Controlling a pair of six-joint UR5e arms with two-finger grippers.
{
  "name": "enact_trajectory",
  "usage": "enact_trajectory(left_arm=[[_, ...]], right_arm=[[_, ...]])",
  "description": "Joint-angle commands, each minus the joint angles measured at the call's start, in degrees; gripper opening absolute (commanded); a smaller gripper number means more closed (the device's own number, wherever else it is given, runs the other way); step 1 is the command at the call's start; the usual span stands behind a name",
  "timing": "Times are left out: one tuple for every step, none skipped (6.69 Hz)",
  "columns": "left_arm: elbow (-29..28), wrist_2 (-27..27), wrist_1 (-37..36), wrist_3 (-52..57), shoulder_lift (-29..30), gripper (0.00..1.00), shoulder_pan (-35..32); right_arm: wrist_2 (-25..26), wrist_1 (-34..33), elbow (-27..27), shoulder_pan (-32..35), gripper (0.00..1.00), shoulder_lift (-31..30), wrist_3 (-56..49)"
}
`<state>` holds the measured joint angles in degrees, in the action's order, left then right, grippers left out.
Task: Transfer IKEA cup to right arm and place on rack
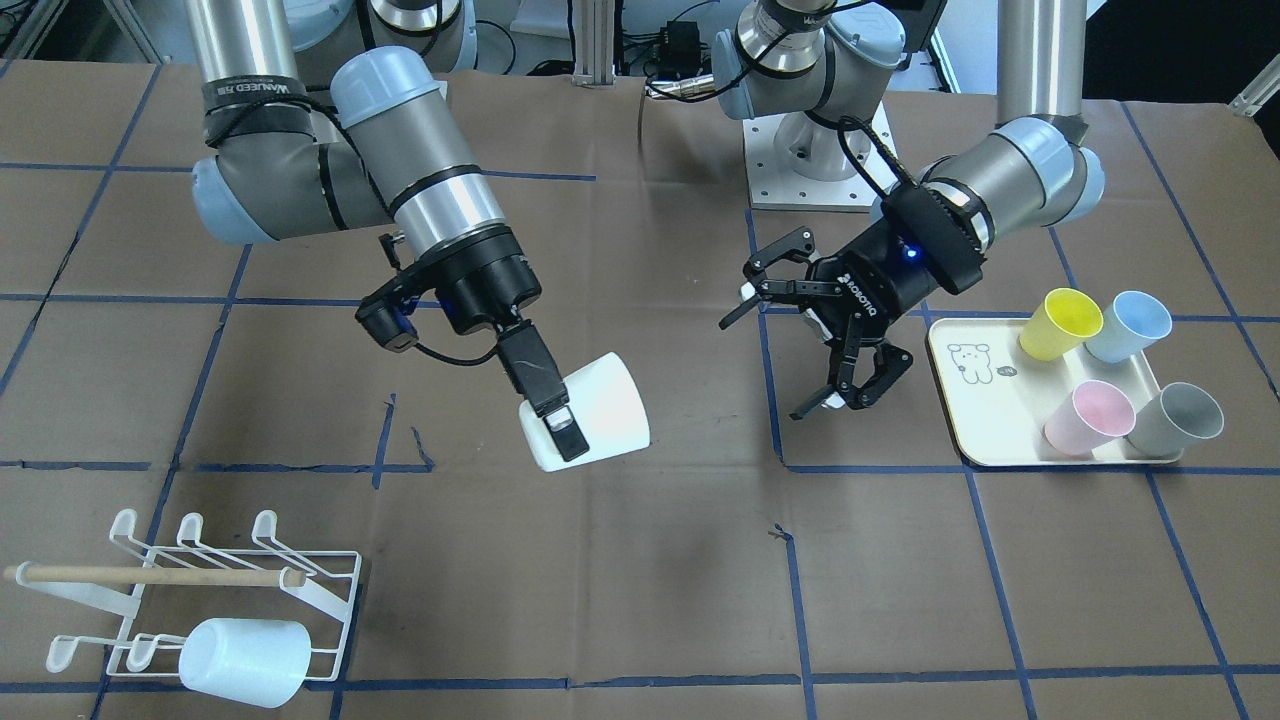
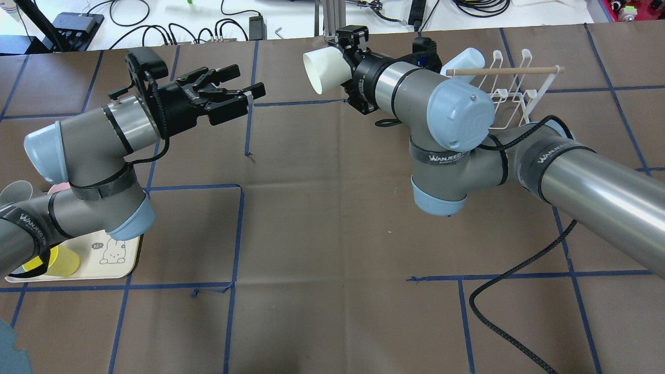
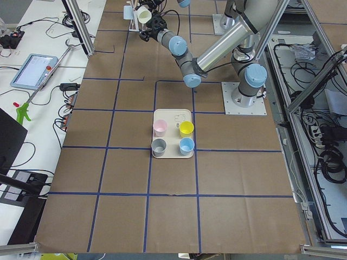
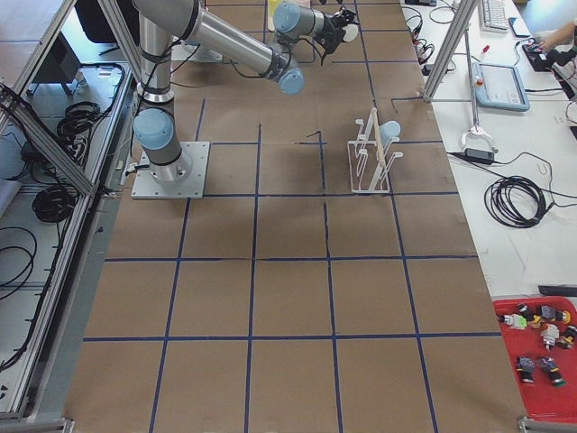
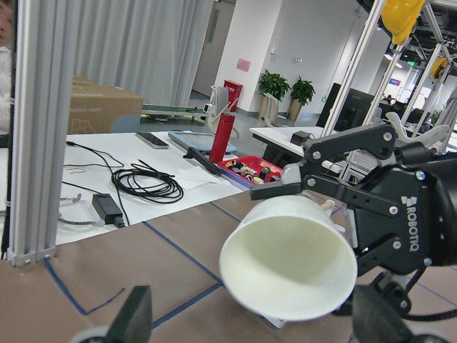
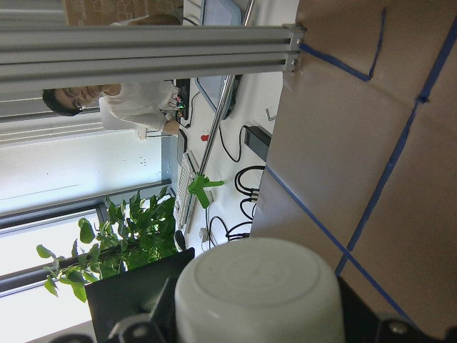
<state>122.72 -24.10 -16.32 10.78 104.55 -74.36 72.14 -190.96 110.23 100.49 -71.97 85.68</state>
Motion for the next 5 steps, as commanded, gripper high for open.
enact_trajectory(left_arm=[[-3.51, -8.08, 2.67, -4.42, -0.31, 0.99, 1.32], [-7.81, -14.16, 9.57, -6.80, -1.53, 0.99, 0.80], [-12.20, -19.44, 19.03, -6.83, -2.50, 0.99, -0.25], [-17.55, -25.23, 32.27, -7.78, -5.21, 0.99, -2.00], [-24.39, -33.99, 48.76, -8.58, -8.02, 0.99, -4.89]], right_arm=[[-0.07, -0.12, 0.08, -7.73, 0.22, -0.62, -20.09], [0.11, -0.20, 0.08, -10.63, 0.22, -0.71, -33.26], [0.02, -0.20, -0.01, -13.79, 0.20, -0.63, -45.13], [-0.24, -0.29, -0.45, -18.00, 0.19, -0.63, -60.04], [-0.76, -0.81, -0.71, -22.05, 0.19, -0.02, -69.59]])
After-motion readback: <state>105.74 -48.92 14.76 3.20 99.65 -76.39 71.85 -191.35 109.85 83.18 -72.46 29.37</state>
